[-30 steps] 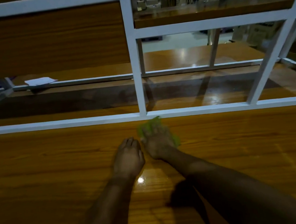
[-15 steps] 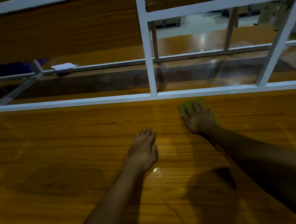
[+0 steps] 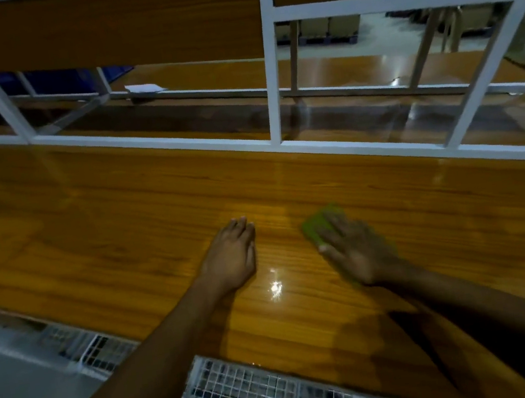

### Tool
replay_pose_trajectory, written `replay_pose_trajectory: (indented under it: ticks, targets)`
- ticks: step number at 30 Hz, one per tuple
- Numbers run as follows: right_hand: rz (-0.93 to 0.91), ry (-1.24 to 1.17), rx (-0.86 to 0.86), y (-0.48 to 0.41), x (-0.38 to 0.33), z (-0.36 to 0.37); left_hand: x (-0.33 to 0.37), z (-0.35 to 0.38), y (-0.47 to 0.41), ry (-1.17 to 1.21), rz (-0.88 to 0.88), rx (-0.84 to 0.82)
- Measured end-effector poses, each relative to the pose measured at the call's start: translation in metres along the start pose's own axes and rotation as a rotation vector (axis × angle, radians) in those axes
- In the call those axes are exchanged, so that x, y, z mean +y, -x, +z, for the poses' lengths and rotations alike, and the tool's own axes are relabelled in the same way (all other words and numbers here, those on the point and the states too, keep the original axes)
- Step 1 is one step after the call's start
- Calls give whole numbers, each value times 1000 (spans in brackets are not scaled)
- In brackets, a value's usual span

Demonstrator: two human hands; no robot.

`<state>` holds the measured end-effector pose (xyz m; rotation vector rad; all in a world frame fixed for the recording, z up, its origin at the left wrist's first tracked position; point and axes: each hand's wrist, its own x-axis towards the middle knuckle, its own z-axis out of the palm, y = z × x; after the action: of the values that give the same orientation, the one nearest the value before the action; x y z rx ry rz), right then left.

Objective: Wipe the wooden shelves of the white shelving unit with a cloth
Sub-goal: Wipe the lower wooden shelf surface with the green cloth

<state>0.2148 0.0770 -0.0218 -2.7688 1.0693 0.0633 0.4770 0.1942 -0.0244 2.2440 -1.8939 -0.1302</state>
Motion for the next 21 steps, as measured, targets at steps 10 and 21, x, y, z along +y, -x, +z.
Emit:
replay_pose_trajectory:
  ticks: [10, 21]
  targets:
    - [195, -34, 40, -77, -60, 7, 9, 10, 35, 52, -56, 71]
    - [-7, -4, 1, 87, -82, 19, 11, 5, 75, 92, -89, 95]
